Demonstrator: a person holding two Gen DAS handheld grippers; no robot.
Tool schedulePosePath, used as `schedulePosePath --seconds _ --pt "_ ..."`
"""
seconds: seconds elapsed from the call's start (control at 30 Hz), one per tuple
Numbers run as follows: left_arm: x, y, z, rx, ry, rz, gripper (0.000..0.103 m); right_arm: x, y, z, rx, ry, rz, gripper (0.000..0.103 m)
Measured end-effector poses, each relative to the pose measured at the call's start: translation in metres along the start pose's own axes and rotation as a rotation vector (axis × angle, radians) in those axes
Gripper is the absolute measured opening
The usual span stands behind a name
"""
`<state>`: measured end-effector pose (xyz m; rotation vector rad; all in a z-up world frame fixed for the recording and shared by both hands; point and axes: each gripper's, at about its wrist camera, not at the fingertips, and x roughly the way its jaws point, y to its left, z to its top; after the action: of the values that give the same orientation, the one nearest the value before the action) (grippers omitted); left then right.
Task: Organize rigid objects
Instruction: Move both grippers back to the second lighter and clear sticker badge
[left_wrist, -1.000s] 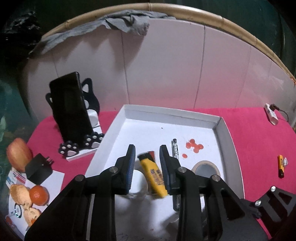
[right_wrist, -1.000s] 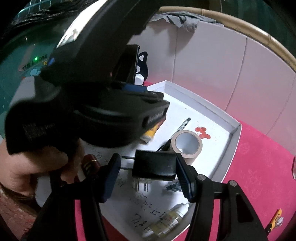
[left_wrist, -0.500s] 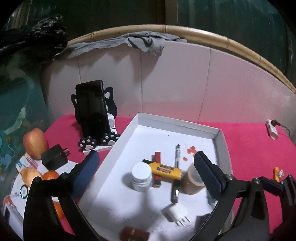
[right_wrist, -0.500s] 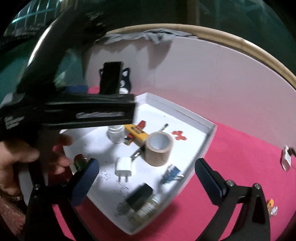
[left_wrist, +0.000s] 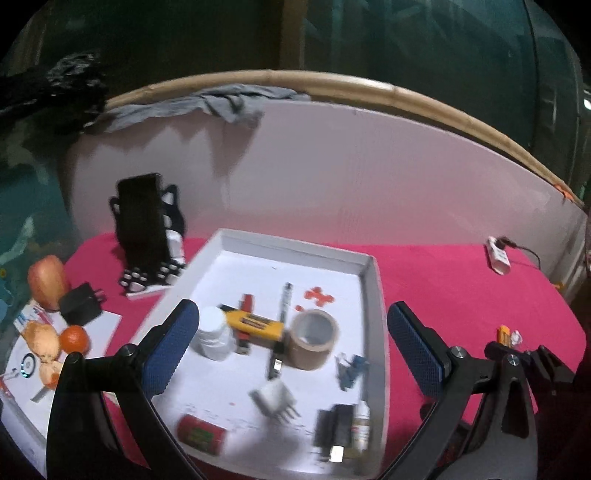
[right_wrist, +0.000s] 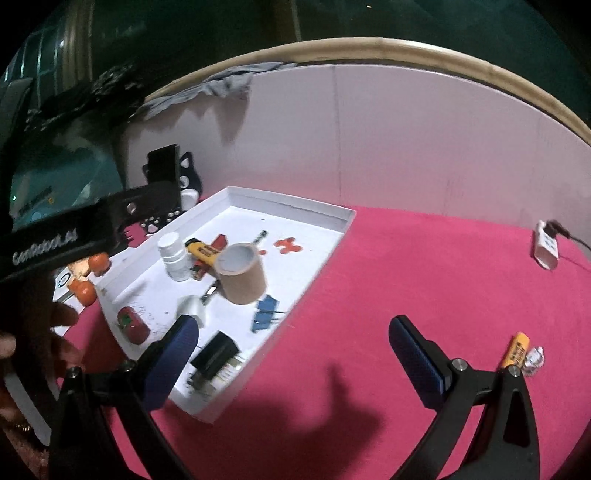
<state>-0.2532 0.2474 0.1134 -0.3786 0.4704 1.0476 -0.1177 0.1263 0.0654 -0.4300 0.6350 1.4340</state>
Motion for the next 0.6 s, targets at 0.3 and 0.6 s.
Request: schedulePosePath --seconds 0.3,0.6 --pt "0.025 -0.076 -0.021 0.145 0.107 -0.126 0.103 -0.03 -0.102 -0.026 0.17 -0.005 -0.14 0.103" --pt "0.068 -0.197 -0.046 0.388 0.253 -0.337 0.103 -0.085 -0.223 -0.088 0.332 0.046 -0.296 0.103"
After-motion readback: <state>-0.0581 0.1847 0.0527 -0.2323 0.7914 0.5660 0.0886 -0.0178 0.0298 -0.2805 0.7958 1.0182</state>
